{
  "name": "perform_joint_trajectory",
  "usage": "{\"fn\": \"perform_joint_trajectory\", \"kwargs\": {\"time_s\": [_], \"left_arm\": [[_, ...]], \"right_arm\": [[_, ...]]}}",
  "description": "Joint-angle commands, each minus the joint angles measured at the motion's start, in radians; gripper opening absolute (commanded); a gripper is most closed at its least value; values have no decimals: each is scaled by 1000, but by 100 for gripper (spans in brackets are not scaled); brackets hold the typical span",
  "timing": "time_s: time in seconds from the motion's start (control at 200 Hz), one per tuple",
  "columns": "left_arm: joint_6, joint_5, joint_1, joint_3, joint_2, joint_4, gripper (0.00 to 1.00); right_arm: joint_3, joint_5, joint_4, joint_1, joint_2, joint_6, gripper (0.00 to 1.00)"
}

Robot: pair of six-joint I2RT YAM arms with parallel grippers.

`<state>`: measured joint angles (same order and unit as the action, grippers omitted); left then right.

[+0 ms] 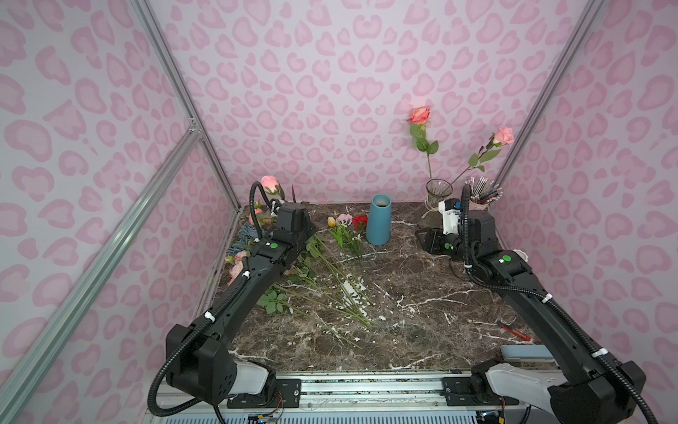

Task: Place the pink flowers into the vase
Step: Pick up the flower at the center of the board.

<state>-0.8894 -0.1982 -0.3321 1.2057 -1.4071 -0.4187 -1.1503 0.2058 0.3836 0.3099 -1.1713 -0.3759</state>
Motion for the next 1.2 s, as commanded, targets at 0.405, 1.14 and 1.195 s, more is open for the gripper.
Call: {"fn": "perform_joint_trajectory", "kwargs": {"time_s": [0.405,1.14,1.195], "left_arm": [[377,768,0,163,-26,275,3],[340,1056,-125,141,-92,404,3],[338,1057,-125,139,-92,408,3]], "right_arm": [[-19,368,-144,14,42,3,47],[-9,549,-510,161,-73,-117,38],[-8,549,-523,161,-76,-123,37]]}}
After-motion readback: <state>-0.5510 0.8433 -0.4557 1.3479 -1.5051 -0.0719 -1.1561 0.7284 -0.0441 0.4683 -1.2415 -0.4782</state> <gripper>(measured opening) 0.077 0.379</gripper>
